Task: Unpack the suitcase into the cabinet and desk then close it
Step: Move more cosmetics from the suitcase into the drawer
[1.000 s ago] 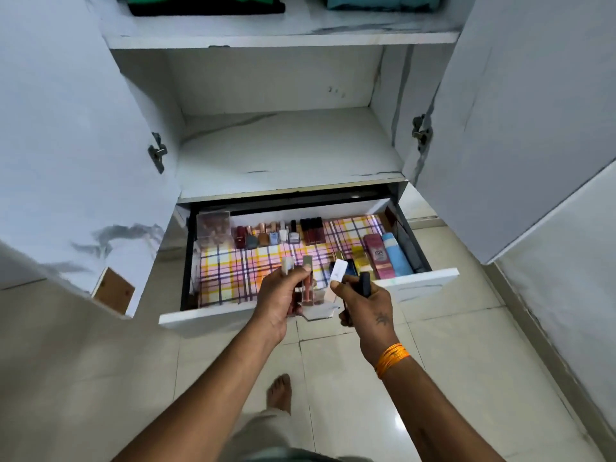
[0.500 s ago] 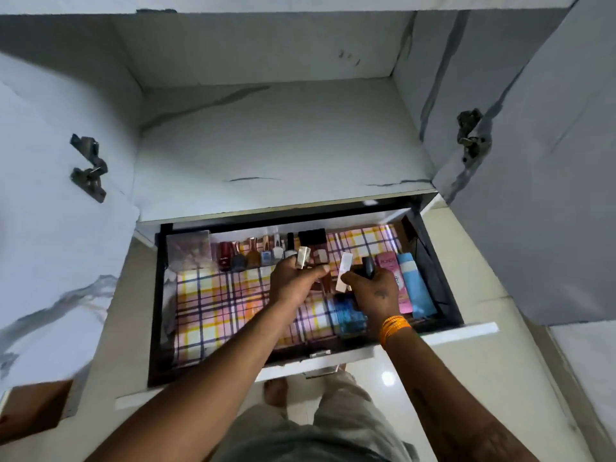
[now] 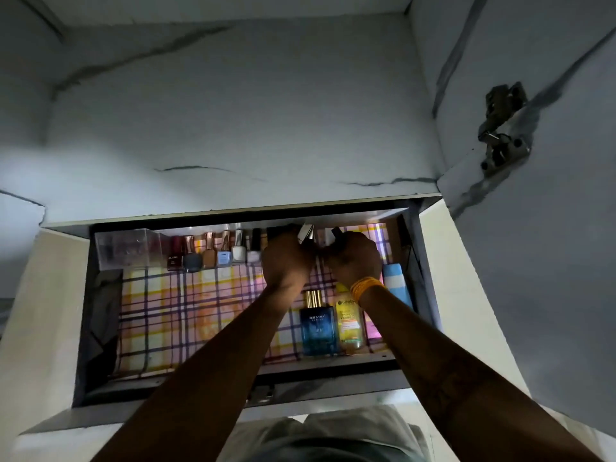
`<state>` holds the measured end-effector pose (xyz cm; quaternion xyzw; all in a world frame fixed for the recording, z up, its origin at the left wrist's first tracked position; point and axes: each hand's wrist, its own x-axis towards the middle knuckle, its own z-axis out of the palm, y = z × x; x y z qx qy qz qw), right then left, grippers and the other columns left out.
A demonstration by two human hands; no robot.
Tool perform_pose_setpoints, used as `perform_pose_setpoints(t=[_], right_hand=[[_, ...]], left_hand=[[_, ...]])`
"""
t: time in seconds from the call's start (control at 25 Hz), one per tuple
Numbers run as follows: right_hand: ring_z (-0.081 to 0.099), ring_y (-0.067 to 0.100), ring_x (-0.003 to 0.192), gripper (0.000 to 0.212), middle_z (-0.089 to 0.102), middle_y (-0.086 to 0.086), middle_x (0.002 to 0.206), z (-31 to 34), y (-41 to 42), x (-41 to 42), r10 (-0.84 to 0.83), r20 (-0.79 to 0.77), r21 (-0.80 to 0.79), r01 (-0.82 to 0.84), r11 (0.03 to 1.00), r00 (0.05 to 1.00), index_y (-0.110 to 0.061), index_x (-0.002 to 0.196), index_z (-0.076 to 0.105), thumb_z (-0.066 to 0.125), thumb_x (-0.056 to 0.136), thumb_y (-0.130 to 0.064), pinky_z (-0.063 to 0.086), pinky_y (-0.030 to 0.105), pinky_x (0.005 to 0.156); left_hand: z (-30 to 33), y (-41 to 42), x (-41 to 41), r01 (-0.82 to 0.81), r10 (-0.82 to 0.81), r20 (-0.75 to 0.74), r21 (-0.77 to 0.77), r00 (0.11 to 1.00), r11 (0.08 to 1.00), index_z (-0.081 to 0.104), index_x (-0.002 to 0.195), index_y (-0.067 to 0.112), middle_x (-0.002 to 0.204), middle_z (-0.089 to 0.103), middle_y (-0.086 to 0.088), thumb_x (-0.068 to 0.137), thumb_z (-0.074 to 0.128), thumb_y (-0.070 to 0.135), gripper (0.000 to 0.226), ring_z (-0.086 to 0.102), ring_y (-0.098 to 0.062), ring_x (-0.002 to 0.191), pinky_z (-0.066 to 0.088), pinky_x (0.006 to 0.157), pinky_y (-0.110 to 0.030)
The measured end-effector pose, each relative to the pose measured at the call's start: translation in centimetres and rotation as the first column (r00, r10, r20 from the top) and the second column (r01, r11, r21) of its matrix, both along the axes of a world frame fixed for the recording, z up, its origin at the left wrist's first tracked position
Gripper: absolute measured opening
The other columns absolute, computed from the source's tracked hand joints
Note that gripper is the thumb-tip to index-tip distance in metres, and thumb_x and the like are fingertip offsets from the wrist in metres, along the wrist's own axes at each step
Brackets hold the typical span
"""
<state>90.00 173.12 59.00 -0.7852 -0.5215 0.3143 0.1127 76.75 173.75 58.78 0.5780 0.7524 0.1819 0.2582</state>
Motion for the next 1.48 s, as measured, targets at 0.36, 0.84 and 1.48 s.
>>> perform_pose_setpoints(t=[0.36, 0.84, 1.48], right_hand=[[0.069, 0.029, 0.096, 0.031, 0.073, 0.010, 0.100, -0.7, 0.1, 0.1, 0.019, -0.080, 0.059, -0.014, 0.998, 0.997, -0.011, 0.098, 0.072, 0.068, 0.094, -0.042, 0.036, 0.025, 0.070], [0.065, 0.024, 0.088, 0.014, 0.068, 0.005, 0.087, -1.3, 0.7, -1.7, 0.022, -0.267, 0.019, -0.017, 1.000, 0.963, -0.015, 0.086, 0.067, 0.073, 0.089, -0.027, 0.034, 0.023, 0.060], [0.066, 0.021, 0.075, 0.028, 0.069, 0.004, 0.076, 2.6, -4.1, 0.2, -0.056, -0.552, 0.151, 0.165, 0.975, 0.832, -0.016, 0.086, 0.068, 0.086, 0.080, -0.036, 0.056, 0.040, 0.069]], left_hand=[[-1.8, -2.8, -2.7, 0.426, -0.363, -0.252, 0.278, 0.897, 0.861, 0.078, 0.101, 0.014, 0.074, 0.073, -0.007, 0.090, 0.079, 0.031, 0.020, 0.071, -0.025, 0.061, 0.047, 0.056, -0.025], [-1.5, -3.2, -4.5, 0.481, -0.397, -0.392, 0.143, 0.830, 0.865, 0.070, 0.124, 0.024, 0.086, 0.078, -0.005, 0.077, 0.089, 0.032, 0.051, 0.074, -0.026, 0.064, 0.052, 0.049, -0.028], [2.0, -2.1, 0.7, -0.107, 0.420, 0.789, -0.419, 0.448, 0.901, 0.073, 0.089, 0.014, 0.088, 0.071, -0.012, 0.105, 0.046, 0.035, 0.038, 0.061, -0.016, 0.062, 0.043, 0.054, -0.026]])
